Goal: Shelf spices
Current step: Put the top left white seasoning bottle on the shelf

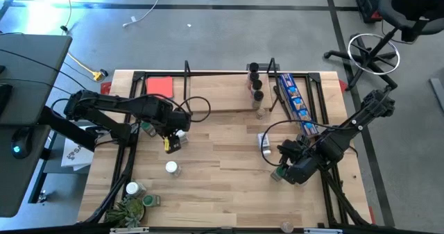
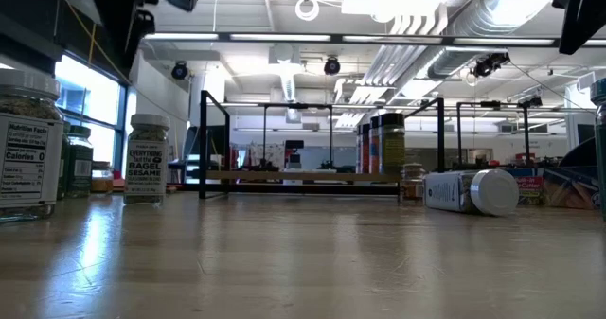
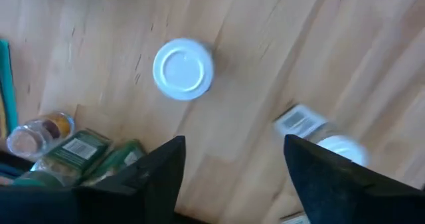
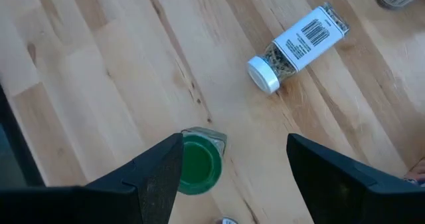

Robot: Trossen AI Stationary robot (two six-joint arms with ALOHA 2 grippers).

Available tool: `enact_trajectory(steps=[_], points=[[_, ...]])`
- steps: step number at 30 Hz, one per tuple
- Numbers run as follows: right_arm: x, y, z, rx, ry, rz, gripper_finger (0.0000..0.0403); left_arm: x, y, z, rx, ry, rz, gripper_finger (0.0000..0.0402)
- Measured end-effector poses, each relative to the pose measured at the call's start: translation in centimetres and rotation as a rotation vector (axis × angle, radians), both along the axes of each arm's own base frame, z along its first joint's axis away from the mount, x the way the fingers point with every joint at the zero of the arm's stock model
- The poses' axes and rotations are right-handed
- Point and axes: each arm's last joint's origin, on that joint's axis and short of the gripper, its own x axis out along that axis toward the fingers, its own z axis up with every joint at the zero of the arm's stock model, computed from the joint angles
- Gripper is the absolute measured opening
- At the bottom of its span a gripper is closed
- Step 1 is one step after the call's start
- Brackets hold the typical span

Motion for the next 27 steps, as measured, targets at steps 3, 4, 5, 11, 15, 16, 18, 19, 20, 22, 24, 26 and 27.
enact_trajectory(steps=[3,4,5,11,15,16,18,19,20,22,24,26,27], points=[[-0.2,-0.2,0.0,-0.017,0.019,0.009,0.0261,-0.2,0.3,-1.9,0.01,0.05,-0.06,0.0283],[-0.3,-0.2,0.0,-0.02,0.022,0.01,0.0261,-0.2,0.4,-2.5,0.012,0.051,-0.068,0.0292],[-0.4,-0.3,0.1,-0.019,0.022,0.01,0.0261,-0.2,0.5,-3.0,0.013,0.056,-0.076,0.0299],[-0.5,-0.4,0.2,-0.02,0.025,0.01,0.0261,-0.2,1.1,-5.7,0.029,0.048,-0.068,0.0315],[-0.5,-0.4,0.2,-0.008,0.023,-0.013,0.0261,0.1,1.2,-6.6,0.079,0.006,-0.064,0.0315],[-0.5,-0.4,0.2,-0.004,0.022,-0.019,0.0261,0.2,1.2,-6.7,0.1,-0.003,-0.062,0.0315],[-0.5,-0.4,0.2,0.006,0.021,-0.035,0.0261,0.3,1.3,-7.0,0.135,-0.015,-0.06,0.0315],[-0.5,-0.4,0.2,0.011,0.019,-0.043,0.0261,0.4,1.4,-7.1,0.145,-0.027,-0.06,0.0315],[-0.5,-0.4,0.2,0.015,0.018,-0.054,0.0261,0.5,1.4,-7.3,0.147,-0.045,-0.066,0.0315],[-0.5,-0.4,0.2,0.023,0.015,-0.07,0.0261,0.7,1.3,-7.6,0.143,-0.07,-0.08,0.0315],[-0.5,-0.3,0.2,0.031,0.009,-0.08,0.0261,0.8,1.3,-8.0,0.139,-0.086,-0.1,0.0315],[-0.5,-0.3,0.2,0.035,0.005,-0.085,0.0261,0.9,1.3,-8.2,0.14,-0.089,-0.108,0.0313],[-0.4,-0.3,0.2,0.039,0.004,-0.089,0.0261,0.9,1.3,-8.2,0.141,-0.088,-0.107,0.0311]])
